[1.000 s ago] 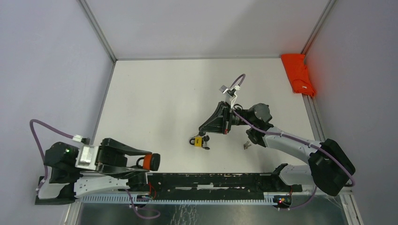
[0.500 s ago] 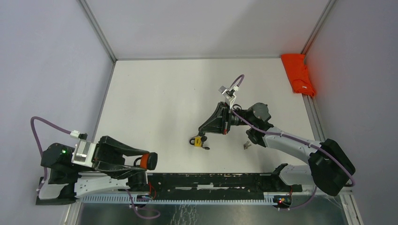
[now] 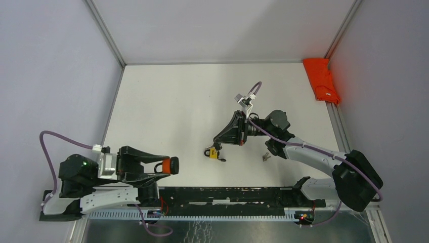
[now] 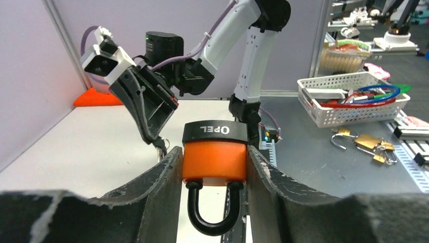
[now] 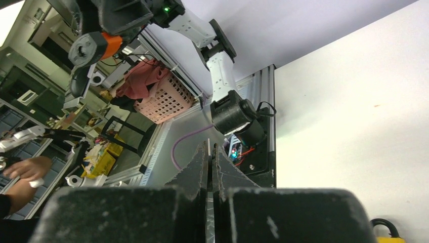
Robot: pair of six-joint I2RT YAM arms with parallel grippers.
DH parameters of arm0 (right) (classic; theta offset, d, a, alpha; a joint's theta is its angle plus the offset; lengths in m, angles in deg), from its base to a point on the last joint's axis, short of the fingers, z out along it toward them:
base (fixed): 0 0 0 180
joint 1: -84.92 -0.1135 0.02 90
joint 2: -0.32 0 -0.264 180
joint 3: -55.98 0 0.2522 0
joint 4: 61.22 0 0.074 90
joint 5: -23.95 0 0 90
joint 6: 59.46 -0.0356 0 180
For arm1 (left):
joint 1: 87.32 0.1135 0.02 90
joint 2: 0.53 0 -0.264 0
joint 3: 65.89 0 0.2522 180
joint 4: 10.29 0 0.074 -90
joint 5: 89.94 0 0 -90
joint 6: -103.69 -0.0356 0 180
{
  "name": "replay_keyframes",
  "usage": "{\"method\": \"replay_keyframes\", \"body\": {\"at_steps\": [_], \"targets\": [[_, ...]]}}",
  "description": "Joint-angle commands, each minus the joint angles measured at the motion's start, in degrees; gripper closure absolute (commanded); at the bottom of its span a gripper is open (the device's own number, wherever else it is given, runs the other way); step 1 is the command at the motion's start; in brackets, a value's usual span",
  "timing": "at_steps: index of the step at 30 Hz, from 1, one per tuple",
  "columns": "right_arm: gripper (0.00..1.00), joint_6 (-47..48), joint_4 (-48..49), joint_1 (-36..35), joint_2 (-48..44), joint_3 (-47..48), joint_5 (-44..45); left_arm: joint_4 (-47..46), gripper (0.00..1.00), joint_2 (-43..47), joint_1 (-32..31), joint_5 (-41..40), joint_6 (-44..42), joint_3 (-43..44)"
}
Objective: Unlock with the key
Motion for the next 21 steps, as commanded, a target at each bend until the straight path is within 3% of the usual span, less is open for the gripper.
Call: {"method": "replay_keyframes", "body": {"at_steps": [1, 7, 21], "targets": [[1.00, 3.3, -1.5, 0.1, -0.7, 0.8, 1.6, -6.1, 0.98, -3.9, -0.5, 4.1, -5.6, 3.5], [1.00, 4.3, -2.0, 0.3, -0.1, 0.1, 2.0, 5.0, 0.98, -15.0, -1.4, 11.2, 7.2, 20.3], [1.00, 9.6, -7.6, 0.6, -1.7, -2.7, 4.1, -5.6, 0.98, -12.7, -0.9, 16.6, 27.5, 13.1]]}}
